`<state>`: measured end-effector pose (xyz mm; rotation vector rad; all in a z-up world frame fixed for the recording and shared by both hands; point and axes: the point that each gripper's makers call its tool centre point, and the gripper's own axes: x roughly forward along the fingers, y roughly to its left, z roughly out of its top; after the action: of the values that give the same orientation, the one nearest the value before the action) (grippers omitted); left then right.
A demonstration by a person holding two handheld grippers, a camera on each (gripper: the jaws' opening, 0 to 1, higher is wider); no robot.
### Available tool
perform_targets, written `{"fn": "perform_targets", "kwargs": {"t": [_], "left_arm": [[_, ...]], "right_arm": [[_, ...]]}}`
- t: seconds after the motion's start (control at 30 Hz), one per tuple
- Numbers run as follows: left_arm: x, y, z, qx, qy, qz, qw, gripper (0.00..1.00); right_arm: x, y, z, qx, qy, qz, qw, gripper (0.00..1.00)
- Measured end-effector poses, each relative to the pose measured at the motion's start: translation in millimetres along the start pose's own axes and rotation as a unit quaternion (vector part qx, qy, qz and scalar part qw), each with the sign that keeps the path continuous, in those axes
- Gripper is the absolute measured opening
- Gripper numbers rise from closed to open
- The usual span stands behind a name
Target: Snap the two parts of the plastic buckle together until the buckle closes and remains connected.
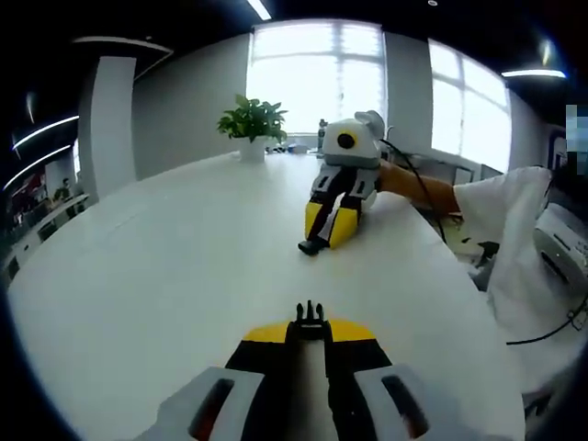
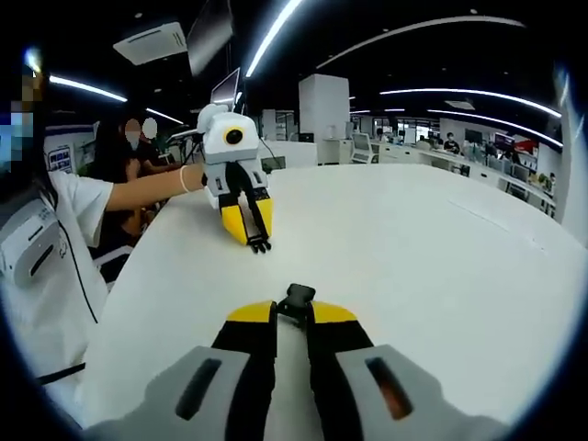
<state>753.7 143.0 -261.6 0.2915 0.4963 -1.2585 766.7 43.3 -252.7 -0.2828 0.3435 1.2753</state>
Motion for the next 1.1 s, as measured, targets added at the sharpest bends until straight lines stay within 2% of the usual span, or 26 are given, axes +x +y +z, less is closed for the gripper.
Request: {"fn": "perform_targets", "kwargs": {"t": [0.1,0.33,0.5,0.7,1.1], "left_arm": [[0.8,1.7,0.5,0.013,-0.001,0.004,0.9999,0.12],[2.0,0.2,0.2,0.029,-0.01,0.019,0.9994,0.13],[1.9,5.7,2.8,0.021,-0.015,0.025,0.9994,0.19],[1.6,5.1,3.2,0.01,-0.02,0.028,0.9993,0.17],[-1.8,5.3,1.3,-0.014,-0.04,0.033,0.9986,0.12]], "right_arm": [[-0.2,-1.3,0.4,-0.005,-0.001,-0.007,1.0,0.13],[0.5,-2.2,-2.6,0.0,0.002,-0.034,0.9994,0.22],[1.7,-5.3,-1.3,0.01,-0.001,-0.061,0.9981,0.23],[2.7,-6.5,-0.4,0.022,-0.004,-0.094,0.9953,0.21],[1.4,-6.4,-1.3,0.034,-0.002,-0.134,0.9905,0.2]]}}
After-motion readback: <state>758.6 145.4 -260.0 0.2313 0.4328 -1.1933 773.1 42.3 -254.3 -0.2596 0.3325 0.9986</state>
